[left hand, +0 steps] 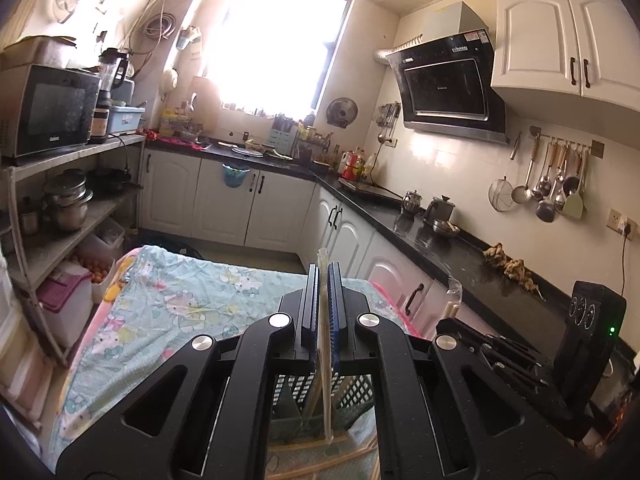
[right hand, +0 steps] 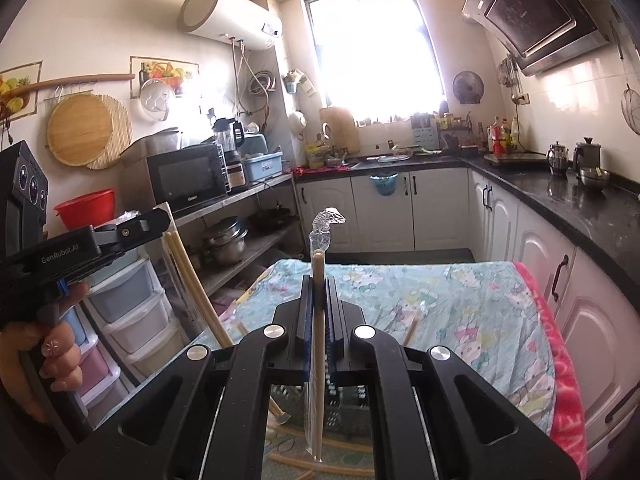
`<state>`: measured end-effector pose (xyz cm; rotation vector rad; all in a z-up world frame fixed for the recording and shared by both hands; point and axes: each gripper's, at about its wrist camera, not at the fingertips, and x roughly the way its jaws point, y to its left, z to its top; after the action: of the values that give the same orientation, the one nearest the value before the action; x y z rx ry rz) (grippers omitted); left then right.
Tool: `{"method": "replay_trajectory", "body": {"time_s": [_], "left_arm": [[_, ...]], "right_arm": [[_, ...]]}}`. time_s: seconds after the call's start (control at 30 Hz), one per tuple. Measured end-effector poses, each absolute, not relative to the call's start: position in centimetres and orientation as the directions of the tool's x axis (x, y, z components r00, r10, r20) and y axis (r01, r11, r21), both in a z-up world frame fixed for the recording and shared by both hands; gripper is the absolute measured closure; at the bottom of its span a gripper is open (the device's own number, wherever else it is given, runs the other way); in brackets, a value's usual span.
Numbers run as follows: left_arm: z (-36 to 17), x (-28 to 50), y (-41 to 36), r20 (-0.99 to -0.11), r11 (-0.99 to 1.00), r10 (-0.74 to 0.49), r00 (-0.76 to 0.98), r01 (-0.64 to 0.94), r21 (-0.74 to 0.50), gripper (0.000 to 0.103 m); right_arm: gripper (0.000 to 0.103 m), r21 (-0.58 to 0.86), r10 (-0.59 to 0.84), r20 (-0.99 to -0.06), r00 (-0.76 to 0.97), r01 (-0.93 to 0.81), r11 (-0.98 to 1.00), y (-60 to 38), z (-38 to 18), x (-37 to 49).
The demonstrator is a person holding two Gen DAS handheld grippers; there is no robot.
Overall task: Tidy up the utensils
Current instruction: 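Lower both held chopsticks into the basket slots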
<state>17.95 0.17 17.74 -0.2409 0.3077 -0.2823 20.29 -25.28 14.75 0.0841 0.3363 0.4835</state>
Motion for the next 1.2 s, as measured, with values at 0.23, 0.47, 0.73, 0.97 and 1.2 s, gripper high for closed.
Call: {"method": "replay_trajectory", "body": {"time_s": [0.23,0.47,0.73,0.97,1.2], "left_arm": [[18.6,19.4,0.2,-0.248,0.934,-0.295,0.923,0.224,-0.280,0.101],[18.4,21.0,-0.1,-0.254,0.942,-0.266,0.930,0.194,-0.273,0.101],[17.6,22.3,-0.8,-0.257,0.948,-0.249,0.934,0.179,-0.264,0.101],[16.1,23.0,-1.5,-0.271,0.952,-0.247,0.930,0.180,-0.250,0.101],[14.2,23.4,-2.6,-0.282,0.963,-0.230,0.931,0.177,-0.202,0.101]], "right_arm": [[0.097,0.130,0.451,-0.259,0.854,-0.432,0.893,-25.6,16.4,21.3],[0.097,0.126,0.435,-0.210,0.875,-0.417,0.900,-26.4,17.5,22.4],[0.097,0.123,0.421,-0.164,0.892,-0.405,0.906,-27.3,17.5,23.5],[0.097,0.112,0.416,-0.173,0.893,-0.402,0.909,-27.0,16.3,24.6],[0.097,0.095,0.410,-0.177,0.895,-0.399,0.912,-26.3,14.7,25.3]]}}
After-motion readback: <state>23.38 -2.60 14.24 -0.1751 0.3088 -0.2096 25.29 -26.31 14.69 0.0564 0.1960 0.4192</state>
